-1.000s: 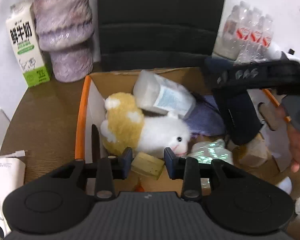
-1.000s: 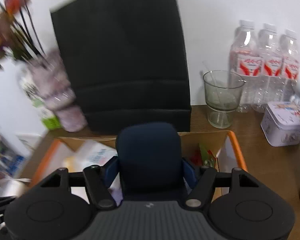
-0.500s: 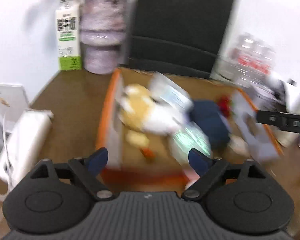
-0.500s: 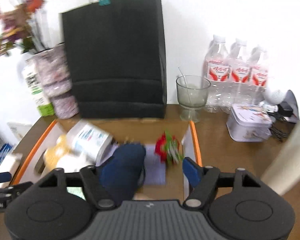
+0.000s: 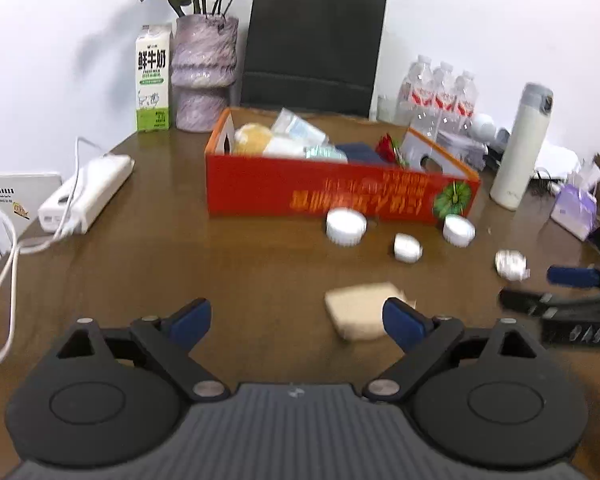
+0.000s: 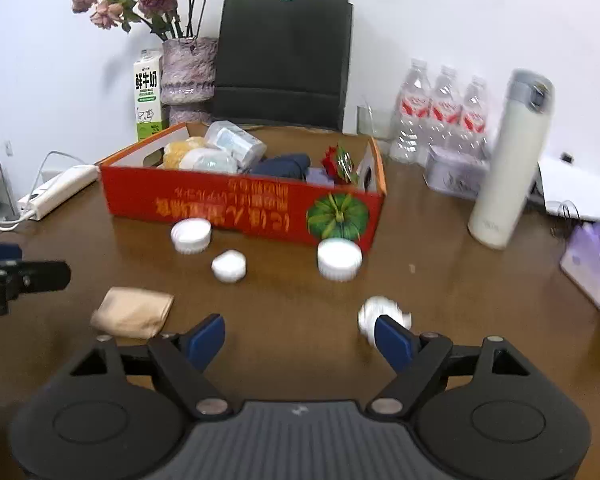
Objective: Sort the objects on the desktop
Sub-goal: 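Grasp the large white bottle cap with the left tool while the right tool grasps the white tissue, then carry the cap and tissue into the box and open both tools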
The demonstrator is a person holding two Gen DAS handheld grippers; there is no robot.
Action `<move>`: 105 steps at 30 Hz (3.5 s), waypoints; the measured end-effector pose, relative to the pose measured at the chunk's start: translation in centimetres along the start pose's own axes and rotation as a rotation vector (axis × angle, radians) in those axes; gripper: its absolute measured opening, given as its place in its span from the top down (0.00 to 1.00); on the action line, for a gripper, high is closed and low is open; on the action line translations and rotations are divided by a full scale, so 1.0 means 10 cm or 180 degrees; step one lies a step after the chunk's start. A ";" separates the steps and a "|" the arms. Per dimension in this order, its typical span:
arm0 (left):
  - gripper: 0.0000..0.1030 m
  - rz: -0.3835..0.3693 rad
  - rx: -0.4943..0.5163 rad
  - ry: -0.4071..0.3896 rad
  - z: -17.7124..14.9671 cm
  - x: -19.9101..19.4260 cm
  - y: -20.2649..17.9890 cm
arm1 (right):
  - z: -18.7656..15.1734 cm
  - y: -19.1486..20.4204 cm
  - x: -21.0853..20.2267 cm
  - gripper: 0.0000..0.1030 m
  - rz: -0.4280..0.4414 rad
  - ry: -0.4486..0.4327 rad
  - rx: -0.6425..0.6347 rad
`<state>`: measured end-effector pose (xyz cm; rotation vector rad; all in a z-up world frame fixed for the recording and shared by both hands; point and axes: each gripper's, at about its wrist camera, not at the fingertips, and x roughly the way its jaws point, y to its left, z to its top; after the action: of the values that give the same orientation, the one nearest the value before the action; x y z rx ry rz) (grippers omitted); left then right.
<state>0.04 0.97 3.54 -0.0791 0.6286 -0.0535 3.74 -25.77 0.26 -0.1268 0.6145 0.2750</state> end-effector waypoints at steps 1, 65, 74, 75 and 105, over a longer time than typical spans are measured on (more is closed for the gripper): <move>0.04 0.0051 0.0017 0.0017 -0.07 0.00 0.02 | -0.05 -0.02 -0.03 0.21 -0.0027 -0.0033 0.0039; 0.61 -0.0074 0.0209 -0.0319 0.30 -0.16 -0.05 | 0.04 -0.15 -0.05 0.83 0.0128 -0.0242 0.0274; 0.61 -0.0224 0.0133 -0.0164 -0.24 -0.50 -0.09 | -0.28 0.12 -0.77 0.83 0.0076 -0.0380 0.0178; 0.61 -0.0214 0.0126 -0.0195 -0.24 -0.53 -0.07 | -0.29 0.14 -0.82 0.83 0.0067 -0.0399 0.0155; 0.47 -0.0428 0.0135 0.0818 1.98 2.09 0.30 | 2.07 -0.57 2.38 0.64 -0.0022 0.0826 0.0196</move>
<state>28.66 3.57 7.05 -0.0741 0.8779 -0.2095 35.44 -21.96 3.32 -0.1061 0.8791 0.2344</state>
